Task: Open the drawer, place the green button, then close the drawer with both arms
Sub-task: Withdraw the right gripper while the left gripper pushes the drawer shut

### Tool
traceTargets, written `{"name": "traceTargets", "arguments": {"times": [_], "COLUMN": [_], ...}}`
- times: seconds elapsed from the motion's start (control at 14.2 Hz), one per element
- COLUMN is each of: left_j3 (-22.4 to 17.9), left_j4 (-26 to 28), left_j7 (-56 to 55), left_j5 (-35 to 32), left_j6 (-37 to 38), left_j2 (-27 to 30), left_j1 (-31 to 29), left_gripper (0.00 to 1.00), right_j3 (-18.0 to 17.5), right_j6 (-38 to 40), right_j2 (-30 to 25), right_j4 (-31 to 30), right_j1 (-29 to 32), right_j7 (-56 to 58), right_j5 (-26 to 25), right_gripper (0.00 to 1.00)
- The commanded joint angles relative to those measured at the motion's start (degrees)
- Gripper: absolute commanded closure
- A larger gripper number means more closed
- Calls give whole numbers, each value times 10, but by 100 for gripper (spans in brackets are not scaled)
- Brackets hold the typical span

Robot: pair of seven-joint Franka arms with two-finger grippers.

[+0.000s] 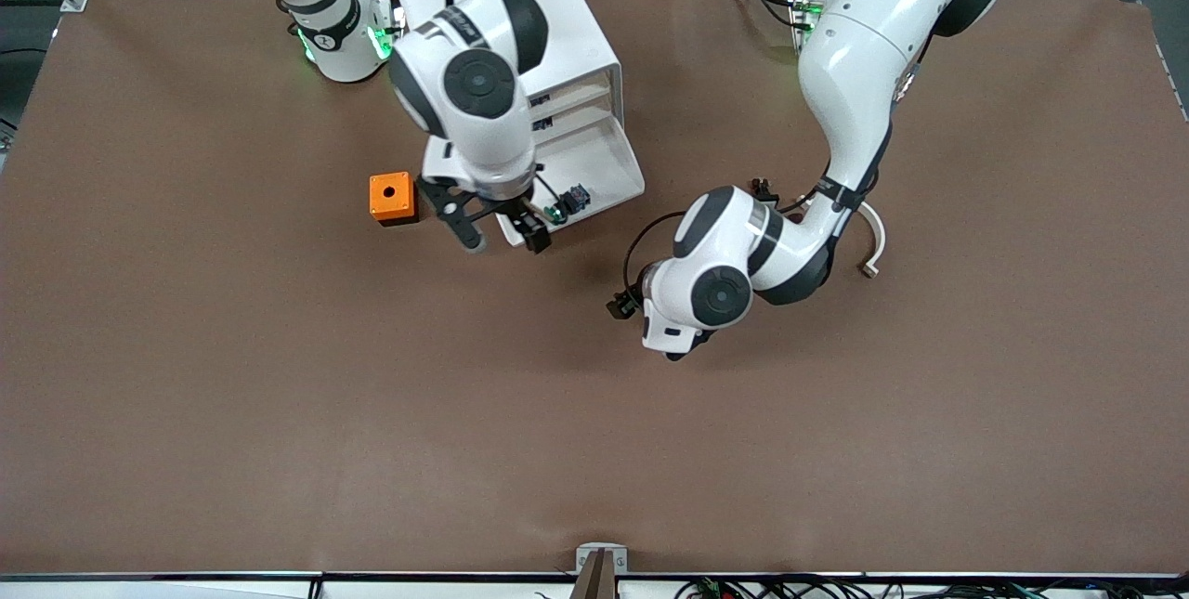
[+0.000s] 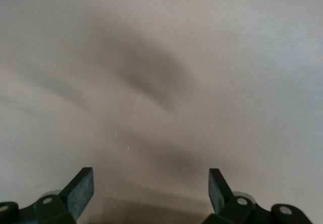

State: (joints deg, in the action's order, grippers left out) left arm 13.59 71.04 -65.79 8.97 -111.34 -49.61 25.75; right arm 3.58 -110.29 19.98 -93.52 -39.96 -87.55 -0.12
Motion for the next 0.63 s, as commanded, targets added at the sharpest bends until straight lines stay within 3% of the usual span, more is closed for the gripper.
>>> {"name": "traceTargets", "arguments": {"times": [0.0, 0.21, 0.56], "left_j3": [-6, -7, -7], "left_j4": [22, 22, 31], "left_j7": [-13, -38, -68], "left_j5": [-54, -107, -112], "left_j6": [-28, -33, -50], "left_j2": [27, 33, 29], "left_j1": [39, 69, 105], "left_gripper": [0, 0, 0], "right_j3": [-10, -10, -10], "right_j6": [51, 59, 75], "right_j2": [-3, -25, -60], "right_j4": [43, 47, 43], "right_j1": [60, 115, 209], "right_j7": [85, 203, 396], "right_j5": [0, 13, 28], "right_gripper": [0, 0, 0]}}
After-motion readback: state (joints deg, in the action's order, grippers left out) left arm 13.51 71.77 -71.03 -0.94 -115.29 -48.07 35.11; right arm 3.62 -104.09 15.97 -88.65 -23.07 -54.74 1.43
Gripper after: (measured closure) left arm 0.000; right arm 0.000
